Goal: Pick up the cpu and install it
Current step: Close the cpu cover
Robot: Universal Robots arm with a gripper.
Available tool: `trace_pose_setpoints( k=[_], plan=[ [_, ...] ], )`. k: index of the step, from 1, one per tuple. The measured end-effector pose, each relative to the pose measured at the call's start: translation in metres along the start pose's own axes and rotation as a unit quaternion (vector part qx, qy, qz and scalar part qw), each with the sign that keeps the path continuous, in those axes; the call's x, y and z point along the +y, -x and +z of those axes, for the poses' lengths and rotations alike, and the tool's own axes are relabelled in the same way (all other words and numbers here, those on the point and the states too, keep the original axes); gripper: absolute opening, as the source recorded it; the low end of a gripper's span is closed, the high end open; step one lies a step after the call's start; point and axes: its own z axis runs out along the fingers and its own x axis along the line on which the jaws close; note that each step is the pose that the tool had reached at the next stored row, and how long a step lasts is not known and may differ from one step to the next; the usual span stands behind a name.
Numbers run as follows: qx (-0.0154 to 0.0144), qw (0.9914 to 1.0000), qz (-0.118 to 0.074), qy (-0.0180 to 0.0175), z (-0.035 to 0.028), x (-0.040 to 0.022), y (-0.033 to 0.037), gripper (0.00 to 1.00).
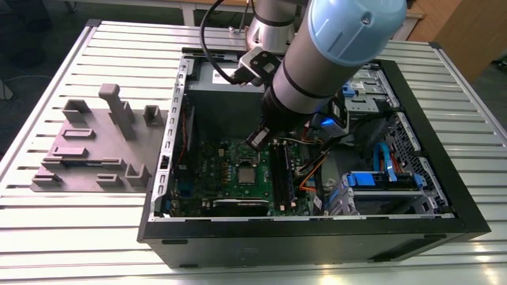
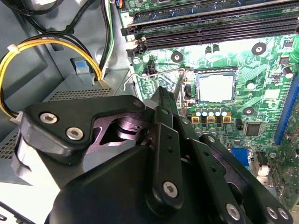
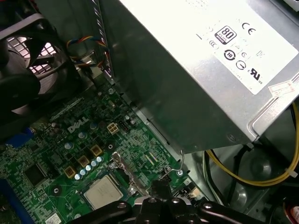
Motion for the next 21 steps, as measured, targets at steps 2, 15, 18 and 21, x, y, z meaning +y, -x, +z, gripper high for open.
trace_pose_setpoints(
  k=[2,15,18,21],
  plan=[
    [0.0,1.0,0.0,0.0,-0.0002,-0.0004,-0.0005,0.1],
    [-0.0002,1.0,0.0,0.0002,-0.0029,0.0,-0.0006,0.1],
    [-0.0001,1.0,0.0,0.0001,-0.0033,-0.0005,-0.0013,0.1],
    [-0.0001,1.0,0.0,0.0001,-0.0033,-0.0005,-0.0013,0.1]
  ],
)
